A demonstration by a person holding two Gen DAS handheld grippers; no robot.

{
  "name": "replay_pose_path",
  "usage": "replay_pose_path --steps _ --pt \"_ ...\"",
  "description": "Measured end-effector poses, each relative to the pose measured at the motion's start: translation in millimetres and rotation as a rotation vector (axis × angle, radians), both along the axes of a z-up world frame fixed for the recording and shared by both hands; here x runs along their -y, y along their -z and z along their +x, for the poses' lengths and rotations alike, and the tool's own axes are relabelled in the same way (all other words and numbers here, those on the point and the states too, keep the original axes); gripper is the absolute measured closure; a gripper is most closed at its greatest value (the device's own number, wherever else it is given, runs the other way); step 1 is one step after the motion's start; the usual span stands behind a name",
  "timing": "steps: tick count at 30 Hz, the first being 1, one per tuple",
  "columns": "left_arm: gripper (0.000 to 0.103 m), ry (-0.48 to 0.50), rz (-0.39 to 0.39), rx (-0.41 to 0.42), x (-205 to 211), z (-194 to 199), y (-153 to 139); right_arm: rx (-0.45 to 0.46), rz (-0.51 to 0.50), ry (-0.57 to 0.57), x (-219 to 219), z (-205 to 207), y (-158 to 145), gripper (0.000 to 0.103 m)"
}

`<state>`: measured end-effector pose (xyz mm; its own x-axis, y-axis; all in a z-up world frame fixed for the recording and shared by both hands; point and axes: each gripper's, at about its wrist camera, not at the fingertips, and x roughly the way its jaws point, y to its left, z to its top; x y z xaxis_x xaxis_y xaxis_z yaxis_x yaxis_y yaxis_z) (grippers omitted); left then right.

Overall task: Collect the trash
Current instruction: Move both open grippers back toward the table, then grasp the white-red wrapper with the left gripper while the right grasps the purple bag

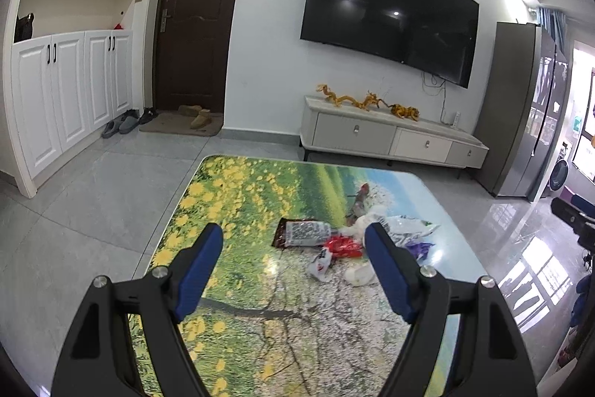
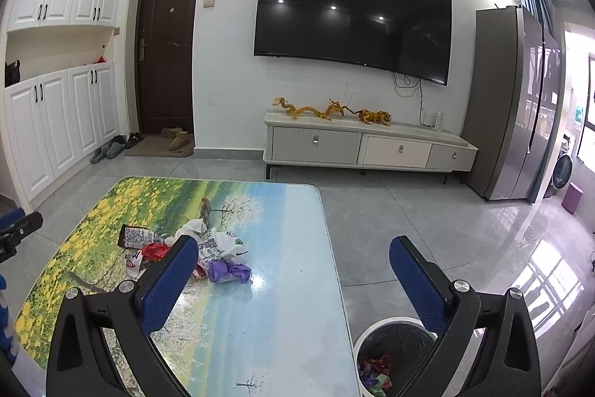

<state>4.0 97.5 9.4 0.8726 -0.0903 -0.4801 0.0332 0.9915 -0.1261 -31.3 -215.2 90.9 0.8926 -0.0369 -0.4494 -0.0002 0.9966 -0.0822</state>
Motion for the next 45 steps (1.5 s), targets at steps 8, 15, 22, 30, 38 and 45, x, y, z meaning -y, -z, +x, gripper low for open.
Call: replay_pose_path --steps 8,15,22,30,38,45 --pt "0.025 -0.021 -0.016 -0.091 -30 20 25 -0.052 0.055 -0.009 21 20 22 0.000" --pt "0.025 0.047 0.014 -0.186 -14 50 50 -0.154 0.100 -0.044 30 42 50 0.000" --pt "0.028 0.188 0.024 -0.258 14 85 74 -0.258 0.182 -0.102 33 73 84 0.004" --pt "0.041 0.272 0.013 -0.347 41 135 106 -0.380 0.246 -0.232 14 123 123 0.023" --pt "0.047 0.290 0.035 -0.373 51 160 122 -0.419 0.250 -0.329 -15 168 147 0.023" --pt "0.074 0.306 0.035 -0.394 54 162 132 -0.454 0.227 -0.375 -32 176 163 0.036"
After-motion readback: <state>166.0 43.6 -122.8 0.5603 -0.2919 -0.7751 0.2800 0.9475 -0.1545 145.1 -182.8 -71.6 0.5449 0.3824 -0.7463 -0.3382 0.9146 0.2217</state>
